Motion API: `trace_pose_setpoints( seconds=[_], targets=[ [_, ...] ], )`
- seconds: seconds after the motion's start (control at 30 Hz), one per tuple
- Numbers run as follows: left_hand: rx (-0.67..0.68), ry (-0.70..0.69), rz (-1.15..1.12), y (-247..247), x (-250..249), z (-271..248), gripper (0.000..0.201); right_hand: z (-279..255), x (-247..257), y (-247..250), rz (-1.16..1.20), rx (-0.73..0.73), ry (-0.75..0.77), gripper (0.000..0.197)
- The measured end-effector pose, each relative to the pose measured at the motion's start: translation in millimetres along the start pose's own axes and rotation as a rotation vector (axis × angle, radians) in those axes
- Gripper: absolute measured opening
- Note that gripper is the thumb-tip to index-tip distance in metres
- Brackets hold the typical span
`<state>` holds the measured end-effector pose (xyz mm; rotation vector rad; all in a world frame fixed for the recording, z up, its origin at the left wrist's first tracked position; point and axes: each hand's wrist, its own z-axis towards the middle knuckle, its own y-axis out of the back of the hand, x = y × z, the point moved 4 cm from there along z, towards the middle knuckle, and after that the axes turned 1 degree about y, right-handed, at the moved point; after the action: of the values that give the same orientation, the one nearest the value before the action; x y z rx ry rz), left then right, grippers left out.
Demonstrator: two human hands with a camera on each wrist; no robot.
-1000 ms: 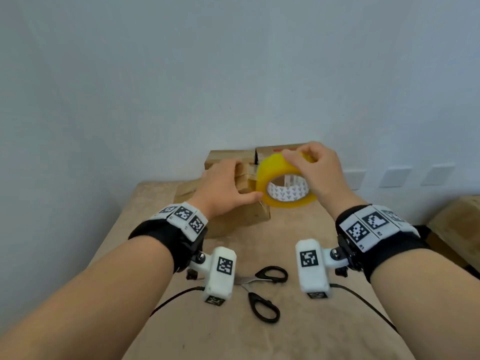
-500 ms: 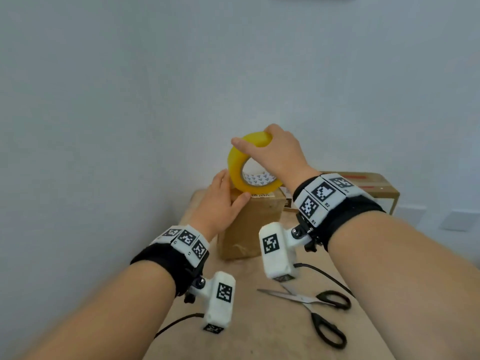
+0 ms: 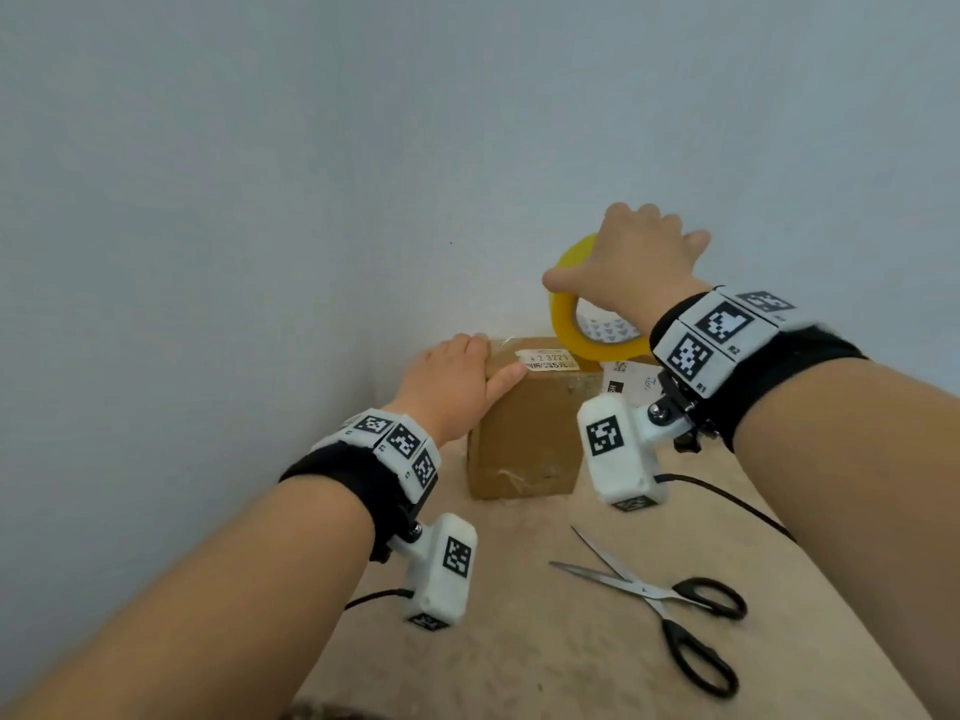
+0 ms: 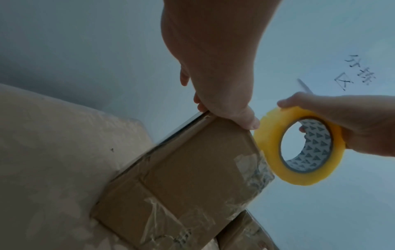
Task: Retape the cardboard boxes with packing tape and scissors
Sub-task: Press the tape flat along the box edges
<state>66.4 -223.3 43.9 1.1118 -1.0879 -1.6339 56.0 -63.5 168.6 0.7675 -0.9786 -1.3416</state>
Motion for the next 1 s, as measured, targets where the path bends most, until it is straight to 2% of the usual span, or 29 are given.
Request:
trace_pose_setpoints(
  seconds=[0.17, 0.3, 0.43, 0.5, 0.6, 0.7, 0.8, 0.9, 1.0],
  targets=[
    [0.107, 0.006, 0.126, 7.0, -8.2, 2.1, 0.073, -5.8, -10.6, -12.9, -0.024, -0.021, 0.057, 0.085],
    [0.099, -0.126, 0.218, 4.4, -23.9, 3.5, 0.061, 0.5, -19.7, -13.5, 0.201, 0.053, 0.067, 0.087],
    [0.15, -0.066, 0.177, -4.3, -27.4, 15.8, 0.074, 5.1, -35.7, -12.2, 0.39, 0.092, 0.075, 0.08],
    [0.127, -0.088, 0.283, -1.0, -36.2, 19.3, 0.083, 4.8, -41.9, -12.5, 0.417, 0.085, 0.065, 0.079],
    [0.109, -0.08, 0.417, 5.1, -46.2, 22.1, 0.085, 3.9, -44.4, -17.1, 0.519, 0.112, 0.039, 0.072],
    [0.127, -0.028, 0.469, 5.5, -45.8, 24.5, 0.086, 5.6, -38.9, -20.6, 0.523, 0.121, 0.015, 0.084],
    [0.15, -0.037, 0.391, -3.4, -39.7, 29.8, 0.088, 7.6, -38.9, -25.5, 0.529, 0.141, -0.046, 0.096],
    [0.159, -0.053, 0.24, -7.7, -32.3, 32.0, 0.09, 9.1, -40.0, -25.2, 0.541, 0.125, -0.083, 0.098],
    [0.164, -0.035, 0.199, -5.7, -29.9, 30.3, 0.088, 8.1, -37.0, -20.6, 0.468, 0.094, -0.099, 0.094]
  ],
)
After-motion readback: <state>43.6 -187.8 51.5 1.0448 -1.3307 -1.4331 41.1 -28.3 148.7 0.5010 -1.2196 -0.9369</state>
